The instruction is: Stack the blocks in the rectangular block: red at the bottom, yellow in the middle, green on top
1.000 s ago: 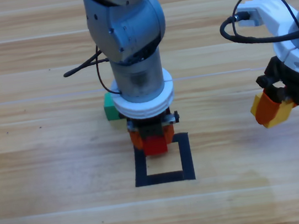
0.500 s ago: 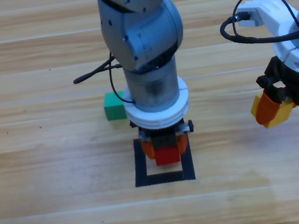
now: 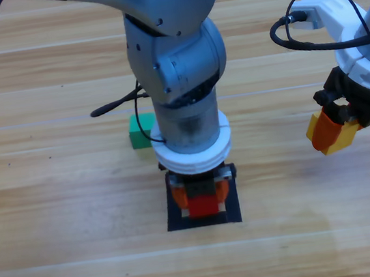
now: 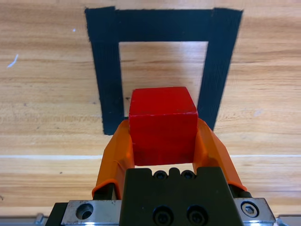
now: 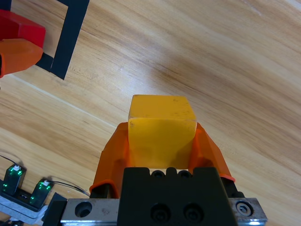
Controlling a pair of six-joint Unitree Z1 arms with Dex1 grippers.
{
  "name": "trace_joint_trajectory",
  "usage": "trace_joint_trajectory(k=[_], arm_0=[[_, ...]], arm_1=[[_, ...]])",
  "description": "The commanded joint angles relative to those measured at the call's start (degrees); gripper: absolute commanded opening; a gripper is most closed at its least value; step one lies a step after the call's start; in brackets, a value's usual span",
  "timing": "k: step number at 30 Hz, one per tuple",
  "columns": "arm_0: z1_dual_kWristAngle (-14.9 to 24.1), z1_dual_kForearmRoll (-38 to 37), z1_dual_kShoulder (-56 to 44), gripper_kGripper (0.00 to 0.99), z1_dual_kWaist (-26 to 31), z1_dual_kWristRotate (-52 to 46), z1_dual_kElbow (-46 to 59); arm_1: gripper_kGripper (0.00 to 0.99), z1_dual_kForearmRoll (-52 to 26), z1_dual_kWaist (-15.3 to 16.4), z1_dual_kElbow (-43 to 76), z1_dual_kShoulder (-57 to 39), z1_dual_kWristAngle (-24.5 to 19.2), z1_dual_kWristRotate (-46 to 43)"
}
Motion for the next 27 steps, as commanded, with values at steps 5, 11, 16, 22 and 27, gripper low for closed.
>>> trace_joint_trajectory(k=[5,11,16,22,27], arm_0=[[0.86,-2.76,2.46,0.121,-0.82,0.88,0.87],[0.95,-2.85,2.55,0.121,-0.82,2.28,1.05],[1.04,-2.85,2.46,0.121,-0.73,3.6,1.13],[1.04,-2.76,2.11,0.123,-0.38,4.48,1.4],[1.12,-2.76,2.02,0.123,-0.03,4.75,1.75]], arm_1=[[0.0,-1.18,-1.18,1.58,1.29,-0.06,0.55],[0.0,-1.26,-1.18,1.58,1.37,-0.06,0.46],[0.0,-1.35,-1.18,1.49,1.55,0.03,0.46],[0.0,-1.53,-1.18,1.49,1.64,0.03,0.46],[0.0,-1.53,-1.18,1.49,1.73,0.03,0.46]])
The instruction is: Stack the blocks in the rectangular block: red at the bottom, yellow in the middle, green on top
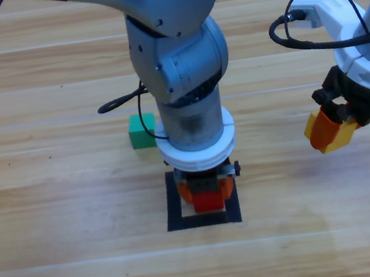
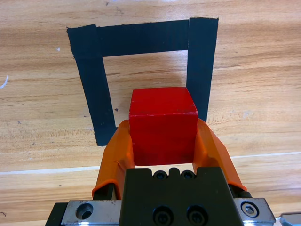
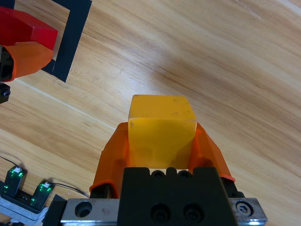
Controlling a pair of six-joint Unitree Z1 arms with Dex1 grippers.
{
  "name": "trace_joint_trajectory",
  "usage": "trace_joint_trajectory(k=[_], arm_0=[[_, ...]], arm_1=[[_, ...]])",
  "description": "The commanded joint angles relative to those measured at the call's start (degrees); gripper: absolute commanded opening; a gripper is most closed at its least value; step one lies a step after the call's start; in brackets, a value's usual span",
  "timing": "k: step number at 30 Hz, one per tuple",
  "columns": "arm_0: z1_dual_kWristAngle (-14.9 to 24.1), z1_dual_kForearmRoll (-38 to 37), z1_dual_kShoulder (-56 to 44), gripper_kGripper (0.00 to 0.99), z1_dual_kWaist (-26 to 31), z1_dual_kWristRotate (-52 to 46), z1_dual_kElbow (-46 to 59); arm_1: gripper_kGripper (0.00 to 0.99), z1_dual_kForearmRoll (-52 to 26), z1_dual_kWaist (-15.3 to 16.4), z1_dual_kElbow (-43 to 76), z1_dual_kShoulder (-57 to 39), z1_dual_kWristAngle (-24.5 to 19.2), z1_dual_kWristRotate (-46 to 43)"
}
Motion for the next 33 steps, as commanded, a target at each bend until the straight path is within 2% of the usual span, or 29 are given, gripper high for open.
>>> trace_joint_trajectory(k=[1,33], arm_0=[[1.0,-0.57,2.02,0.123,-0.03,0.75,1.73],[2.05,-2.06,3.43,0.124,-0.03,-1.28,0.85]], arm_1=[[0.0,-0.97,-1.18,1.46,1.73,0.03,0.46],[0.0,-1.41,-1.18,1.73,2.16,-0.15,0.55]])
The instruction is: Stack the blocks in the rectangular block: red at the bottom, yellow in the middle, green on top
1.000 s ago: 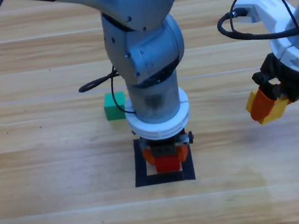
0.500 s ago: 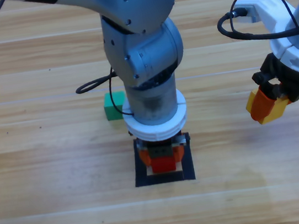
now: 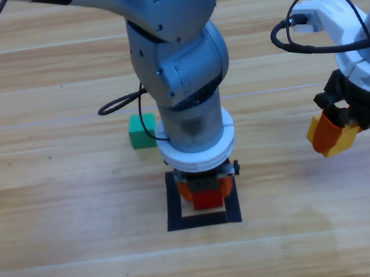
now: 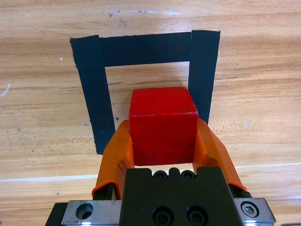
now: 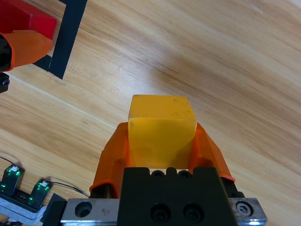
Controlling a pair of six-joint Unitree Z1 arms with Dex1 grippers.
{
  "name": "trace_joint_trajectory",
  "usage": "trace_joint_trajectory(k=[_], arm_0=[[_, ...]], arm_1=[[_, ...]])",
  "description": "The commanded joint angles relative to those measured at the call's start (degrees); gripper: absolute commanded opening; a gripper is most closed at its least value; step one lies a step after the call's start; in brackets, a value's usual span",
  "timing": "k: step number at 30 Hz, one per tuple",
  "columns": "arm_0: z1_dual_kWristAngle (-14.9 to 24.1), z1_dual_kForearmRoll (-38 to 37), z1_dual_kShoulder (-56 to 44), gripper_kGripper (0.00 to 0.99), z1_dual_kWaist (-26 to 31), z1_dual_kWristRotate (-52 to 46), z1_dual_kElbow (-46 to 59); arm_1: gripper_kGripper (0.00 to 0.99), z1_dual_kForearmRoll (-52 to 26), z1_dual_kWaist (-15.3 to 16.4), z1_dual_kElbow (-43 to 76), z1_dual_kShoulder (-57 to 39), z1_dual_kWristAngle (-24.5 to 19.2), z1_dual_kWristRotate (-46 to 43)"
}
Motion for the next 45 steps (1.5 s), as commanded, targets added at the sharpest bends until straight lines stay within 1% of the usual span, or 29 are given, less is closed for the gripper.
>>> trace_joint_trajectory(k=[1,11,12,13,14,15,16,17,18,31,34,37,40,45], arm_0=[[0.67,-0.33,3.32,0.124,-0.03,-0.39,-0.14],[1.02,-0.24,3.06,0.126,0.06,-0.3,0.65],[0.94,-0.15,3.06,0.16,0.06,-0.3,0.65],[0.85,-0.15,2.97,0.232,0.06,-0.47,0.73],[0.76,-0.15,2.88,0.324,0.06,-0.65,0.82],[0.67,-0.07,2.88,0.518,0.06,-0.82,0.82],[0.85,0.2,2.8,0.848,0.06,-1.44,0.91],[1.02,0.29,2.71,0.979,0.06,-1.97,1.09],[1.02,0.29,2.71,0.99,0.06,-2.32,1.26],[0.94,0.37,2.01,0.99,0.06,-2.76,1.35],[1.11,0.55,0.78,0.99,0.06,-2.58,0.82],[1.64,1.17,-1.95,0.99,0.06,-1.7,-0.67],[3.13,2.92,-5.82,0.99,0.32,-0.12,-3.84],[6.65,5.91,-16.54,0.99,1.55,4.01,-5.51]], arm_1=[[0.0,-1.2,-1.18,0.9,2.16,-0.15,0.55],[0.0,-1.2,-1.18,0.72,2.43,-0.15,0.55],[0.0,-1.2,-1.18,0.63,2.43,-0.15,0.55],[0.0,-1.2,-1.18,0.72,2.43,-0.15,0.55],[0.0,-1.2,-1.18,0.72,2.43,-0.15,0.64],[0.0,-1.2,-1.18,0.81,2.43,-0.15,0.55],[0.0,-1.2,-1.18,0.81,2.43,-0.15,0.55],[0.0,-1.2,-1.18,0.81,2.43,-0.15,0.55],[0.0,-1.2,-1.18,0.81,2.43,-0.15,0.55],[0.0,-0.85,-1.18,1.25,1.29,-0.23,0.73],[0.0,-0.06,-1.18,1.34,1.29,-1.38,1.08],[0.0,0.56,-1.18,1.07,1.2,-2.34,1.25],[0.0,1.17,-1.1,0.9,1.2,-2.69,2.05],[0.0,2.84,-0.3,0.81,1.2,-2.61,3.36]])
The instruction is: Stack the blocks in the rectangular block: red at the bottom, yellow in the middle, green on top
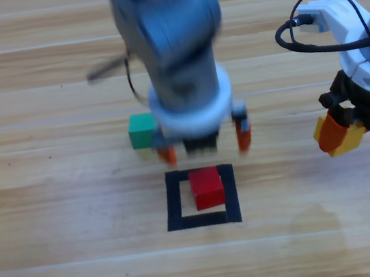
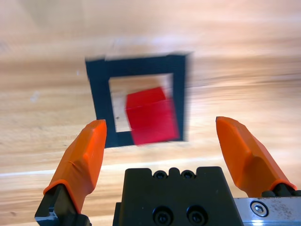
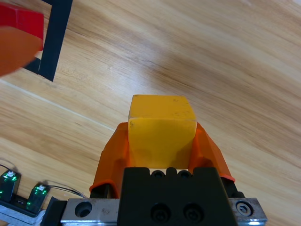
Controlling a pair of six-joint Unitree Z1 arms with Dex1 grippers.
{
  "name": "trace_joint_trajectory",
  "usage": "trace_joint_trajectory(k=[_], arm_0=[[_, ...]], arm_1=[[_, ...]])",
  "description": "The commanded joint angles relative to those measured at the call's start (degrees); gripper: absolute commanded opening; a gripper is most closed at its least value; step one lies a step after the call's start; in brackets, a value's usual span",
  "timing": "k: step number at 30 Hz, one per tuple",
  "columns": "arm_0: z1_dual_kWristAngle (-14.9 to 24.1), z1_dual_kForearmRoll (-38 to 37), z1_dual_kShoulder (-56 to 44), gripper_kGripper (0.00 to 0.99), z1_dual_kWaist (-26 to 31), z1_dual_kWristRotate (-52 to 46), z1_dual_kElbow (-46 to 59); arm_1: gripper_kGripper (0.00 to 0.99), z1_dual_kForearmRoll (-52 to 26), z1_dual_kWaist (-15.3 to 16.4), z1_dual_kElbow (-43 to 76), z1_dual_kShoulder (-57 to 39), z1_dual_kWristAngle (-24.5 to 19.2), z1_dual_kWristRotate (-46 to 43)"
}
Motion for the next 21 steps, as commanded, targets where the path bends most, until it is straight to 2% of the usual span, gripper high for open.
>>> trace_joint_trajectory(k=[1,5,10,13,16,18,20,21], arm_0=[[4.23,3.68,-14.64,0.99,1.95,3.88,-0.26],[6.08,4.65,-25.81,0.99,5.73,8.01,6.77],[8.1,4.47,-38.29,0.99,12.23,17.51,18.37],[8.1,5.09,-41.01,0.99,13.55,22.87,19.95],[7.04,7.64,-41.01,0.99,15.39,24.98,20.04],[6.96,8.87,-41.19,0.99,15.39,26.73,20.13],[6.87,9.57,-42.07,0.99,15.48,28.14,20.83],[6.6,9.75,-42.42,0.99,15.48,29.28,20.92]], arm_1=[[0.0,2.31,-0.04,0.5,1.2,-0.99,1.86],[0.0,2.75,1.45,-0.38,1.29,-1.35,6.17],[0.0,5.39,7.08,-5.92,4.54,-1.17,6.7],[0.0,11.1,9.19,-13.48,8.58,-1.26,10.83],[0.0,14.97,9.45,-20.68,12.89,-2.22,13.03],[0.0,16.73,10.42,-24.29,14.73,-3.46,14.26],[0.0,17.61,12.26,-26.83,16.14,-7.15,15.4],[0.0,17.69,12.88,-27.45,16.58,-7.59,16.1]])
